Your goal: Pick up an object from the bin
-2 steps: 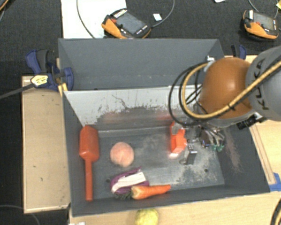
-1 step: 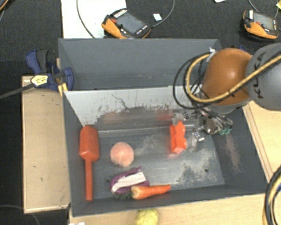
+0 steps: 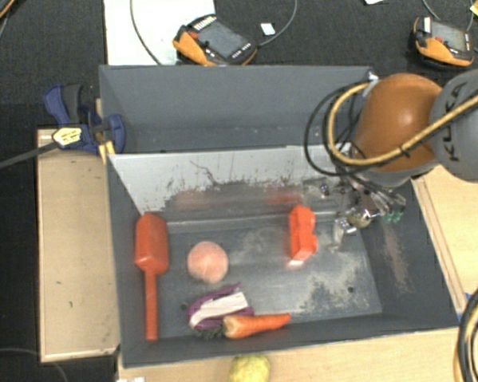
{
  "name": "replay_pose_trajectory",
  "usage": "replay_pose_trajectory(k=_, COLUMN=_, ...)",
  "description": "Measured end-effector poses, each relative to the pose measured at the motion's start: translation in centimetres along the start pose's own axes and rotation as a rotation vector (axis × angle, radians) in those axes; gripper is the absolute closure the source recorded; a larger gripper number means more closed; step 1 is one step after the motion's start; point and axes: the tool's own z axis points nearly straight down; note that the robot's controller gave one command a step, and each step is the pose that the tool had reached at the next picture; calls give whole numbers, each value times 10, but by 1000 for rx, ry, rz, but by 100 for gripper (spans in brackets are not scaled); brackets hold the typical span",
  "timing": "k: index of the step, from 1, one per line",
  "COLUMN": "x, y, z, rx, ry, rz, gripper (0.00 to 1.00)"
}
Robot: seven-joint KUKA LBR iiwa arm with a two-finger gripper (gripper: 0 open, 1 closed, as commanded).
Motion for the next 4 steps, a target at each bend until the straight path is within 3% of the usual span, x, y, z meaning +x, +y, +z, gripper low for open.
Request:
replay_pose_trajectory(k=1, x=-2, y=16, z=5, rx=-3, ry=2, rz=-414, gripper=0)
replay_pose_trajectory(k=2, x=0, y=17, z=66, rx=-1, ry=-3, rz=-512, gripper=0)
replay_pose_trajectory(k=3, x=-3, y=18, z=66, rx=1, ry=-8, rz=-777, gripper=100)
replay_pose_trajectory(k=4, x=-2, y=18, z=66, rx=1, ry=-8, rz=-776, gripper=100)
